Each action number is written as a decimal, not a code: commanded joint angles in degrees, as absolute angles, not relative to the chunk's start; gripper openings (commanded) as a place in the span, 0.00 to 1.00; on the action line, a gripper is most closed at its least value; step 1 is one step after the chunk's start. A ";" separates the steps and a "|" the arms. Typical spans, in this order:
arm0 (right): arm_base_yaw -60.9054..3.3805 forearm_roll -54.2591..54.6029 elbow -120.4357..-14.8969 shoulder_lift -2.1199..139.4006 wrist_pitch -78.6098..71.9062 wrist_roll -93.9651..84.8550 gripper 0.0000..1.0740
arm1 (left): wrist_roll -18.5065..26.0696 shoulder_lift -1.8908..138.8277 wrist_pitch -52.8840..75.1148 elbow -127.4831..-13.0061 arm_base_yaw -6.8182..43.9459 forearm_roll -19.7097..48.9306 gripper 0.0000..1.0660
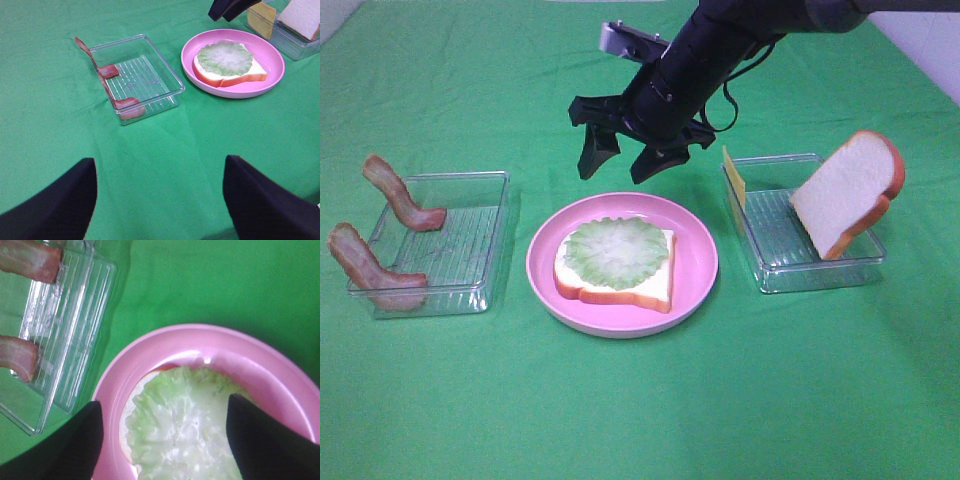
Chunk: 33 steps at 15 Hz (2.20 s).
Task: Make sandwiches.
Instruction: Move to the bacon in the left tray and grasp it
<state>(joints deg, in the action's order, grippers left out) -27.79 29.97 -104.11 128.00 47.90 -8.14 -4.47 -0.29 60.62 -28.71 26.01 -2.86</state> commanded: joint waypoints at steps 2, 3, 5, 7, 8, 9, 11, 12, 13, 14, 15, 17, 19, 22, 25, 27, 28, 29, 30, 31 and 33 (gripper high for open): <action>-27.62 23.55 -112.76 126.85 52.83 -8.77 0.62 | -4.41 -0.92 59.99 -28.59 26.18 -3.04 0.64; -27.62 22.06 -115.22 126.11 55.98 -8.77 0.62 | -4.41 -0.92 59.99 -28.59 26.18 -3.04 0.64; -27.62 17.48 -117.74 123.30 61.42 -8.19 0.62 | -4.41 -0.92 59.99 -28.59 26.18 -3.04 0.64; -27.62 11.34 -117.80 119.52 66.06 -5.56 0.62 | -4.41 -0.92 59.99 -28.59 26.18 -3.04 0.64; -27.62 8.37 -117.80 117.40 69.39 -3.84 0.62 | -4.41 -0.92 59.99 -28.59 26.18 -3.04 0.64; -27.62 6.30 -117.80 115.57 72.42 -1.43 0.62 | -4.41 -0.92 59.99 -28.59 26.18 -3.04 0.64; -27.62 3.44 -117.69 111.61 73.85 4.18 0.62 | -4.41 -0.92 59.99 -28.59 26.18 -3.04 0.64; -27.62 3.32 -116.88 109.15 73.80 6.19 0.62 | -4.41 -0.92 59.99 -28.59 26.18 -3.04 0.64; -27.62 3.15 -115.39 106.68 73.80 6.47 0.62 | -4.41 -0.86 59.99 -28.59 26.18 -3.04 0.64; -27.62 2.81 -112.99 103.93 73.80 6.70 0.62 | -4.41 -0.86 59.99 -28.59 26.18 -3.04 0.64; -27.62 2.35 -109.26 100.90 73.80 6.70 0.62 | -4.41 -0.86 59.99 -28.59 26.18 -3.04 0.64; -27.62 2.01 -100.55 93.39 73.80 6.76 0.62 | -4.41 -0.86 59.99 -28.59 26.18 -3.04 0.64; -27.62 2.01 -90.64 85.83 73.80 6.70 0.62 | -4.41 -0.86 59.99 -28.59 26.18 -3.04 0.64; -27.62 2.06 -70.70 71.33 73.80 6.42 0.62 | -4.41 -0.86 59.99 -28.59 26.18 -3.04 0.64; -27.62 2.23 -58.44 61.42 73.68 5.79 0.62 | -4.41 -0.86 59.99 -28.59 26.18 -3.04 0.64; -27.62 2.23 -50.13 54.43 73.45 5.67 0.62 | -4.41 -0.86 59.99 -28.59 26.18 -3.04 0.64; -27.62 2.23 -46.58 50.65 73.45 4.64 0.62 | -4.41 -0.86 59.99 -28.59 26.18 -3.04 0.64; -27.62 2.23 -43.89 47.33 73.22 3.44 0.62 | -4.41 -0.86 59.99 -28.59 26.18 -3.04 0.64; -27.62 2.23 -41.60 43.37 72.54 1.66 0.62 | -4.41 -0.86 59.99 -28.59 26.18 -3.04 0.64; -27.62 2.23 -39.53 39.65 71.10 -0.46 0.62 | -4.41 -0.86 59.99 -28.59 26.18 -3.04 0.64; -27.62 2.52 -36.67 31.80 68.07 -3.72 0.62 | -4.41 -0.86 59.99 -28.59 26.18 -3.04 0.64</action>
